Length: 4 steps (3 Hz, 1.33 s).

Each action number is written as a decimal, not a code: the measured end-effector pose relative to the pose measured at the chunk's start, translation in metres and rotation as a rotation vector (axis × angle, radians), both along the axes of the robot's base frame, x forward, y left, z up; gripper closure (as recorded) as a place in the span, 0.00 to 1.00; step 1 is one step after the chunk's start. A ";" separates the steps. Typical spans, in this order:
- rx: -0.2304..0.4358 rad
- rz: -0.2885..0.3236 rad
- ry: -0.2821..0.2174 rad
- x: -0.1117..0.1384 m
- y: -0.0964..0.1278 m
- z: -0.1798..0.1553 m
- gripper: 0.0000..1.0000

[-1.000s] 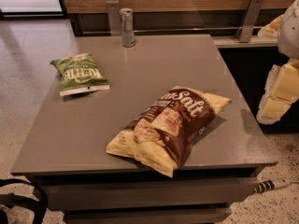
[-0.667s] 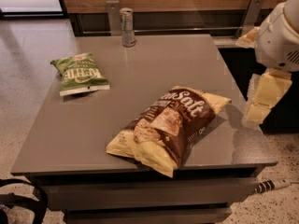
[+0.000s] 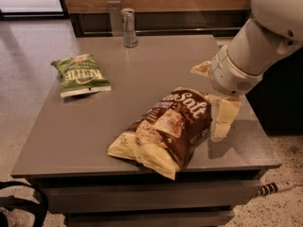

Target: Move brown chip bag near redbull can

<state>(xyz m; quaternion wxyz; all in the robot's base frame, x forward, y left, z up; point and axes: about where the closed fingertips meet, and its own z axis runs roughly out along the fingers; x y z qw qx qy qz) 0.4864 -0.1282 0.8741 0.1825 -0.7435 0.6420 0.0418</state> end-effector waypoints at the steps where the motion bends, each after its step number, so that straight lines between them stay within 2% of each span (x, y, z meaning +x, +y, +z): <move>1: 0.017 0.056 0.009 0.004 0.018 -0.020 0.00; 2: 0.066 0.099 0.001 0.006 0.034 -0.048 0.00; 3: 0.109 0.094 -0.008 0.006 0.040 -0.059 0.08; 4: 0.111 0.091 -0.016 0.007 0.041 -0.058 0.32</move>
Offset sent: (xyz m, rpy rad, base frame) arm 0.0102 0.0447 -0.0712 0.1099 -0.0080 0.1263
